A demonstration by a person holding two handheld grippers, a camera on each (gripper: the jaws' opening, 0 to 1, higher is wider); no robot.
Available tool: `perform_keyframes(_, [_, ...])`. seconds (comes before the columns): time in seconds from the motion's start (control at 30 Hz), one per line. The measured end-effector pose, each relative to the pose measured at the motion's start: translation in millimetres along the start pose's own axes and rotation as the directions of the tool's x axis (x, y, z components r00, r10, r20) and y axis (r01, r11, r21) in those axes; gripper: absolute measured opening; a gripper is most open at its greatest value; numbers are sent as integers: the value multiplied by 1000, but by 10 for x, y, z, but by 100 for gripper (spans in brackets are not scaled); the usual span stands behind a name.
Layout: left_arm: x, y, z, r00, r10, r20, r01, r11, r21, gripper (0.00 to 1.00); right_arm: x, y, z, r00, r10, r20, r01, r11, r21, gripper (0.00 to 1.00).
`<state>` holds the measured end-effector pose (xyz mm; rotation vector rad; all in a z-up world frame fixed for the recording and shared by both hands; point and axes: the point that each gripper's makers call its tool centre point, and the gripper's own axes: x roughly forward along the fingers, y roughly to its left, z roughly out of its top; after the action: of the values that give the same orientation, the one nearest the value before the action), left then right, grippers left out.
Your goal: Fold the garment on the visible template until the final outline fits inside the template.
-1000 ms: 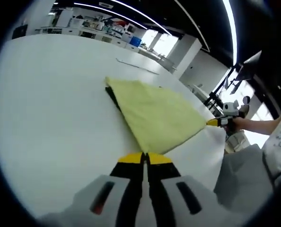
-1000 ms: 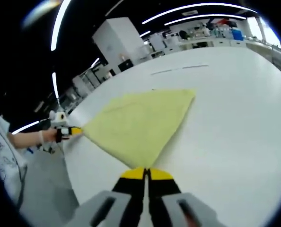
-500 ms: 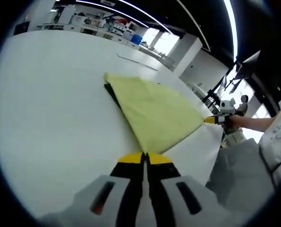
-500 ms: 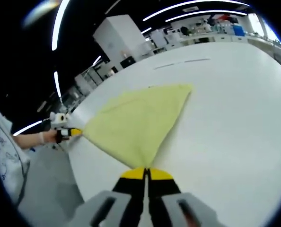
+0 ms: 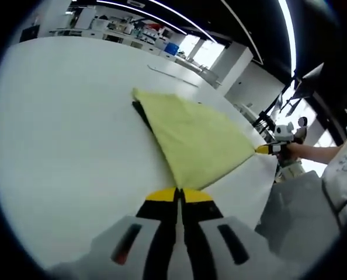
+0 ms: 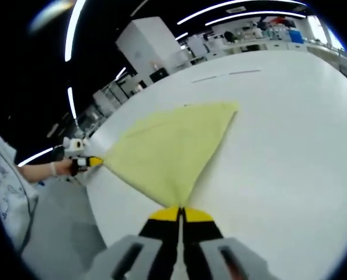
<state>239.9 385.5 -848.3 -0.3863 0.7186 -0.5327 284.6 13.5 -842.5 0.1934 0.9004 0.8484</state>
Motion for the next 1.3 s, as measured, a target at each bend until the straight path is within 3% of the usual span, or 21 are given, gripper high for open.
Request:
perform_keyframes(0.37, [-53, -134, 12, 999, 25, 35, -24, 1000, -7, 0, -27, 30, 17, 1000, 5, 2, -5, 1000, 6, 0])
perform_keyframes(0.63, [-182, -100, 183, 996, 36, 87, -39, 999, 32, 0, -121, 61, 70, 999, 3, 37, -1, 999, -51, 0])
perform_keyframes(0.7, [-205, -107, 260, 994, 37, 100, -44, 997, 67, 5, -161, 33, 93, 999, -2, 45, 4, 998, -56, 0])
perform_keyframes(0.83, [-217, -159, 363, 993, 34, 115, -47, 992, 115, 18, -259, 107, 161, 996, -15, 85, 23, 996, -85, 19])
perform_keyframes(0.97, [-181, -182, 414, 992, 44, 114, -64, 982, 177, 42, -305, 107, 197, 991, -58, 119, 73, 989, -128, 73])
perform_keyframes(1.0, [-166, -176, 413, 993, 49, 106, -69, 979, 191, 49, -318, 64, 216, 990, -70, 125, 87, 988, -131, 80])
perform_keyframes(1.13, [-133, -243, 460, 993, 58, 101, -79, 972, 222, 71, -389, 42, 233, 987, -89, 137, 109, 983, -148, 98])
perform_keyframes(1.3, [-83, -347, 435, 997, 48, 67, -63, 964, 257, 98, -444, -25, 180, 982, -135, 133, 157, 973, -172, 100])
